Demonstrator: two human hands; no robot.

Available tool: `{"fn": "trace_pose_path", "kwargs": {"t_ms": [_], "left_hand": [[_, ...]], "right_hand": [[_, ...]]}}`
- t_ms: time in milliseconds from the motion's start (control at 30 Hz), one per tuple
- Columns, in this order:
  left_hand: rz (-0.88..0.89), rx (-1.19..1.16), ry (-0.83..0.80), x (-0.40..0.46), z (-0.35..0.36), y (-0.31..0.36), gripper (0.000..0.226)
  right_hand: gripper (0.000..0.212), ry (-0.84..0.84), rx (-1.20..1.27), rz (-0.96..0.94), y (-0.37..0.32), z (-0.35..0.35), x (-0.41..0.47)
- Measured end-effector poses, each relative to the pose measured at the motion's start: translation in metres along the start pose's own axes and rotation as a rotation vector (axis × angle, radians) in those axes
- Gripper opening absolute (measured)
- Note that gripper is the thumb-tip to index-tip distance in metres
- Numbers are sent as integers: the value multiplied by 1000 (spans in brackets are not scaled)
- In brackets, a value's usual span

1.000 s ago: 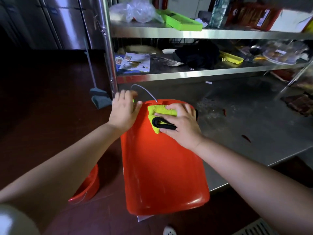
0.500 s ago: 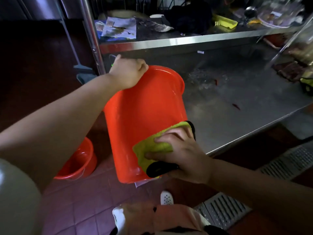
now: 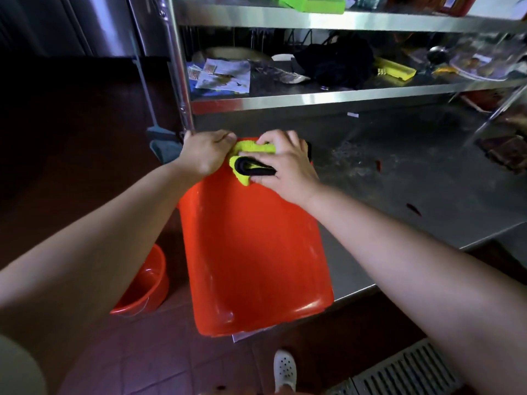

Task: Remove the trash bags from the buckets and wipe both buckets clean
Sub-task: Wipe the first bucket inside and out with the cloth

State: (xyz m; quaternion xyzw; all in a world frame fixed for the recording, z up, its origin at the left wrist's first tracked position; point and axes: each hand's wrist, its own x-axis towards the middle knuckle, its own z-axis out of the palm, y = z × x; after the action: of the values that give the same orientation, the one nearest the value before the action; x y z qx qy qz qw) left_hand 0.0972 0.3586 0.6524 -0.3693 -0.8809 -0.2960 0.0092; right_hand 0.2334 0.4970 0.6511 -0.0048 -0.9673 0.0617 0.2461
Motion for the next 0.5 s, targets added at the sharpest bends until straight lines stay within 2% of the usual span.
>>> {"fn": "trace_pose_path", "kwargs": {"t_ms": [133, 233, 333, 400, 500], "left_hand": [[-89, -84, 37, -11, -1, -10, 37], [-163, -99, 18, -21, -5, -13, 38], [-216, -223, -36, -26, -16, -16, 29], [-236, -307, -38, -25, -21, -10, 24], [-253, -369, -37, -18, -22, 5, 34]], "right_hand": [[39, -1, 20, 20, -14, 4, -2], [37, -26, 36, -64, -31, -2, -35], [33, -46, 92, -139, -49, -12, -84], [34, -109, 135, -199, -60, -17, -115], [45, -201, 148, -283, -68, -23, -152]]}}
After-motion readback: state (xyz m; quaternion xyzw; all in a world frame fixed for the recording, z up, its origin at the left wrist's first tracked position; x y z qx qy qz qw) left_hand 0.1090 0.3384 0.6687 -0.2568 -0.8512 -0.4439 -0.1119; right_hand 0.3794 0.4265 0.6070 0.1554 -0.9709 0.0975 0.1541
